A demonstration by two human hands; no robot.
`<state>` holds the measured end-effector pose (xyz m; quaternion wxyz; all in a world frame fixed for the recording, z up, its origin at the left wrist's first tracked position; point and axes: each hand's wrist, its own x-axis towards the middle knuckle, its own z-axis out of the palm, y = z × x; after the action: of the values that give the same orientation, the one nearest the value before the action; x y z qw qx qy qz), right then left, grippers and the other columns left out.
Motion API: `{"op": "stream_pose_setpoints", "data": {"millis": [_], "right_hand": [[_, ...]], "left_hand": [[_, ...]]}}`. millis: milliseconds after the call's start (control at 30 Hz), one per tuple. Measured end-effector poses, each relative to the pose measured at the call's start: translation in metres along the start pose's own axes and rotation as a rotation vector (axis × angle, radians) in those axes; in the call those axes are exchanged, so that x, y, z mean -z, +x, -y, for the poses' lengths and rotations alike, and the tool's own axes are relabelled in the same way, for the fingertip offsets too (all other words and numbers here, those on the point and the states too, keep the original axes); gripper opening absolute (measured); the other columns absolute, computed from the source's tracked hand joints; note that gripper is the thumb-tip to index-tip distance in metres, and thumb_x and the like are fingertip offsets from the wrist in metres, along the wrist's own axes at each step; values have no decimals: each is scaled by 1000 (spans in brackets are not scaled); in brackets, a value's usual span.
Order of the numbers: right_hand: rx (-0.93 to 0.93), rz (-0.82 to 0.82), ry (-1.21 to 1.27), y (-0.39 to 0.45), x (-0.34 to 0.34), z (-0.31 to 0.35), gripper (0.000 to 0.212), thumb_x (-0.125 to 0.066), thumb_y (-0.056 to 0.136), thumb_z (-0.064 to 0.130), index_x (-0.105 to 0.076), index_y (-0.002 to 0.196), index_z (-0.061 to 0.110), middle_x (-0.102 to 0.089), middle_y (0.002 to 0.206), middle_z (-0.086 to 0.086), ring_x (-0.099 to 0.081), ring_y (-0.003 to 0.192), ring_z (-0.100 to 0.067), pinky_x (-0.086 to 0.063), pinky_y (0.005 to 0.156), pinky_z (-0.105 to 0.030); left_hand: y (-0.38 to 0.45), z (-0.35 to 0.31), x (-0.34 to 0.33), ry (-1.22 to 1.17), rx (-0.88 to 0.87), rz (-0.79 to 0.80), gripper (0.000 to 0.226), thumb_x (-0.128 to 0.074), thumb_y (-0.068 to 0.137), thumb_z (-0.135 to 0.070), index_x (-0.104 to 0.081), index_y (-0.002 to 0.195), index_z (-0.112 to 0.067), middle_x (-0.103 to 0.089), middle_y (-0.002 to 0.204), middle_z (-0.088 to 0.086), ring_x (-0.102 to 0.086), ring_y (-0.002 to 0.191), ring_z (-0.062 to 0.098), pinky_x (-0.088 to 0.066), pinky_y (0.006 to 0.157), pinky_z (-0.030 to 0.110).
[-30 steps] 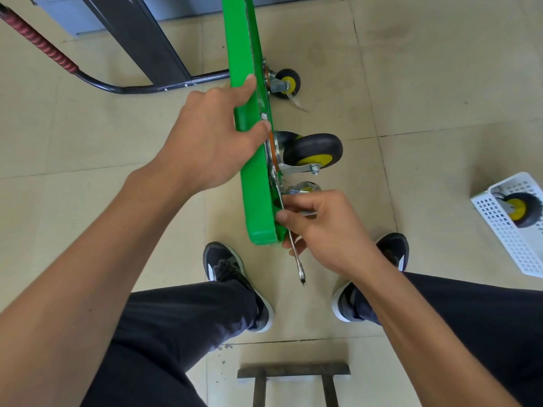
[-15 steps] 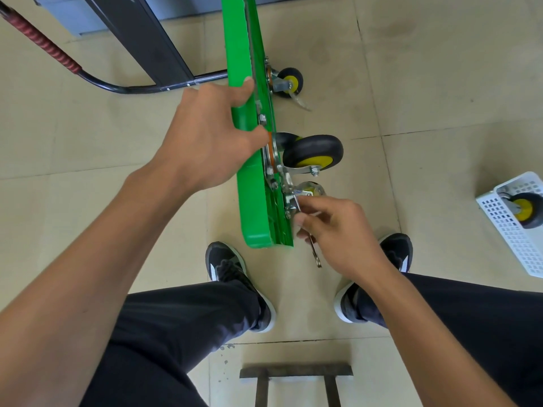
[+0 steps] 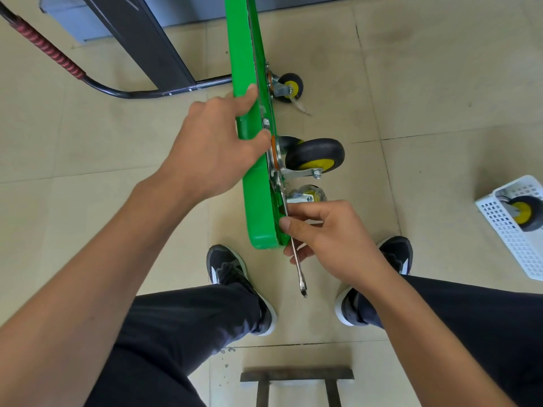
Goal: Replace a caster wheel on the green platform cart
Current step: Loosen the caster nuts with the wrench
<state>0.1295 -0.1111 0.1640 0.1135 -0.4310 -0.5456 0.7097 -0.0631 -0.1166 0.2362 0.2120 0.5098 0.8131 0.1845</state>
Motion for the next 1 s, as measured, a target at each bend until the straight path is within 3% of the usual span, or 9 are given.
{"op": "stream_pose_setpoints", "data": {"millis": [167, 300, 467, 633, 800, 1000], "right_hand": [[13, 33, 10, 0, -1, 11, 15, -65, 96, 10, -76, 105, 6, -74, 86, -20, -70, 61, -25, -62, 59, -43], [-20, 48, 48, 0, -4, 17, 15, -64, 97, 10, -77, 102, 5, -74, 79, -16, -69, 56, -23, -57, 52, -33], [-3, -6, -59, 6, -6, 9, 14, -64, 96, 9, -74, 105, 3, -72, 87, -18, -68, 56, -24, -59, 52, -39], [86, -56, -285, 17, -4, -6, 18, -67, 93, 7, -72, 110, 11, -68, 93, 6, -69, 80, -14, -55, 59, -18], [308, -157, -554, 32, 2, -23, 21, -70, 88, 10, -73, 109, 11, -71, 98, 1, -61, 88, -16, -52, 78, -36], [368, -144, -636, 28, 5, -22, 19, -65, 91, 14, -71, 108, 13, -66, 93, -1, -58, 84, -20, -50, 75, -41]], "left_hand": [[-6, -3, -1, 97, -22, -12, 63, -58, 97, -40, -38, 153, -20, -51, 149, 4, -57, 125, 32, -44, 109, 44], [-12, -6, -2, 131, -10, -4, 64, -57, 97, -40, -36, 154, -21, -44, 154, 4, -63, 113, 28, -41, 107, 36], [-12, -7, -1, 148, -8, -1, 64, -57, 96, -40, -37, 153, -20, -53, 147, 4, -61, 116, 28, -43, 104, 37], [-10, -6, -1, 127, -6, -4, 64, -59, 95, -39, -38, 152, -20, -54, 146, 5, -58, 123, 26, -45, 106, 38], [-7, 1, -2, 64, 8, -3, 68, -61, 90, -43, -41, 151, -20, -54, 146, 5, -53, 130, 31, -43, 110, 45], [-7, 1, -2, 23, 24, -12, 69, -64, 88, -45, -44, 150, -22, -55, 145, 2, -54, 131, 26, -43, 111, 43]]}}
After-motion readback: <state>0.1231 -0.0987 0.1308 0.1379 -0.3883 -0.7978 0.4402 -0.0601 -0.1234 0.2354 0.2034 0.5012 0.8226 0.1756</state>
